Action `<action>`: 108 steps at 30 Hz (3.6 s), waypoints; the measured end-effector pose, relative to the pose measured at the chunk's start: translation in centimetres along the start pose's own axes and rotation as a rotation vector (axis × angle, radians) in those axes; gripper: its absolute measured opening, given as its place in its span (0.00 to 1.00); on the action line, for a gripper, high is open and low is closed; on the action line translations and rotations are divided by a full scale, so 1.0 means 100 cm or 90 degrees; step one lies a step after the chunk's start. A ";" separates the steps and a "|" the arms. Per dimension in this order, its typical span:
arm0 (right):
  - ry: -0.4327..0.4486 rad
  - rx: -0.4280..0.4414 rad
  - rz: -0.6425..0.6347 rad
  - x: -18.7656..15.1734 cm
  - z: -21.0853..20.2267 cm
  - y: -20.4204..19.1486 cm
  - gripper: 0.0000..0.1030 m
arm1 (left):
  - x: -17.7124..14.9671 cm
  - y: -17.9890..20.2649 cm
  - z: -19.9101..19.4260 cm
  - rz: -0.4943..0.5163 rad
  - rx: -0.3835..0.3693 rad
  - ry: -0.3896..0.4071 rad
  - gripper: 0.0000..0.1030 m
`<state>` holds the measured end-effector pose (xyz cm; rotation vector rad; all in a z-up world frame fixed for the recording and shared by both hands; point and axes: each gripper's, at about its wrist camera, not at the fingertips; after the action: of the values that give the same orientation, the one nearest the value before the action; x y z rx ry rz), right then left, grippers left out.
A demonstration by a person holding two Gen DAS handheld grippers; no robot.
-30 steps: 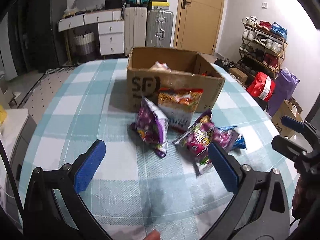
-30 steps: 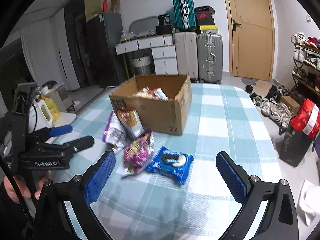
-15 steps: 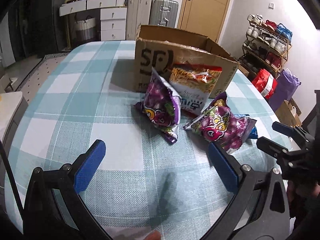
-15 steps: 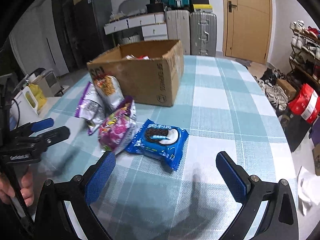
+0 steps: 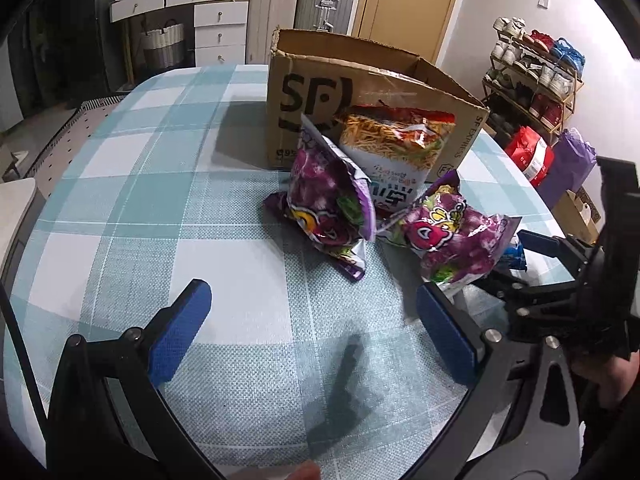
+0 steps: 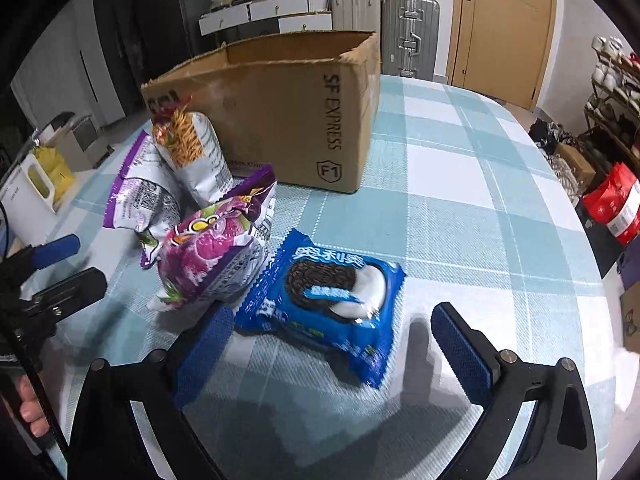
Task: Organize snacks
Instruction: 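Grasp the blue Oreo pack with the right tool, then grasp the purple snack bag with the left tool while the right tool holds the blue Oreo pack, then lift both held packs and carry them toward the cardboard box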
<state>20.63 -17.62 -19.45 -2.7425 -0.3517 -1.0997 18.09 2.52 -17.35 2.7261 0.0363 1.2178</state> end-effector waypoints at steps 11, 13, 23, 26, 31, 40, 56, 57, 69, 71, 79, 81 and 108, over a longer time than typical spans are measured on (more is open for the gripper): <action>0.011 0.012 -0.018 0.009 0.012 -0.003 0.50 | -0.002 -0.010 0.010 -0.019 0.001 -0.019 0.99; 0.015 0.031 0.001 0.008 0.010 0.003 0.49 | -0.004 -0.010 0.008 -0.017 0.003 -0.018 0.99; 0.046 0.081 0.069 0.000 -0.011 0.030 0.47 | -0.005 -0.003 -0.005 -0.012 0.014 -0.012 0.99; 0.056 0.094 0.085 -0.004 -0.022 0.035 0.46 | -0.003 -0.004 -0.007 -0.009 0.020 -0.011 0.99; 0.065 0.099 0.080 -0.014 -0.046 0.030 0.46 | 0.009 -0.009 -0.007 -0.010 0.032 0.000 0.99; 0.084 0.099 0.097 -0.023 -0.066 0.035 0.46 | 0.026 -0.007 0.003 -0.004 0.016 0.003 0.99; 0.090 0.098 0.092 -0.020 -0.068 0.035 0.46 | 0.050 -0.002 0.043 -0.018 0.026 -0.013 0.99; 0.090 0.097 0.093 -0.020 -0.068 0.035 0.46 | 0.052 -0.002 0.045 -0.022 0.031 -0.012 0.99; 0.087 0.094 0.096 -0.023 -0.068 0.040 0.46 | 0.052 -0.015 0.072 -0.068 0.041 -0.049 0.76; 0.087 0.094 0.096 -0.023 -0.068 0.040 0.46 | 0.049 -0.020 0.068 -0.082 0.008 -0.041 0.51; 0.100 0.101 0.080 -0.020 -0.082 0.028 0.46 | 0.042 -0.027 0.046 -0.075 -0.027 -0.023 0.43; 0.105 0.103 0.078 -0.018 -0.086 0.025 0.46 | 0.042 -0.028 0.040 -0.075 -0.030 -0.021 0.43; 0.166 0.176 0.040 0.008 -0.137 -0.025 0.46 | 0.048 -0.008 -0.065 -0.022 -0.074 0.058 0.42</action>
<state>11.45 -18.37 -8.93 -2.3225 -0.3489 -1.2664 16.56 4.53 -9.65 2.5598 0.0225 1.2908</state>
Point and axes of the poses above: each gripper's, at about its wrist camera, not at the fingertips, and z roughly the way its jaws point, y to its right, x to its top, and after that the axes turned 9 degrees about y, right-handed
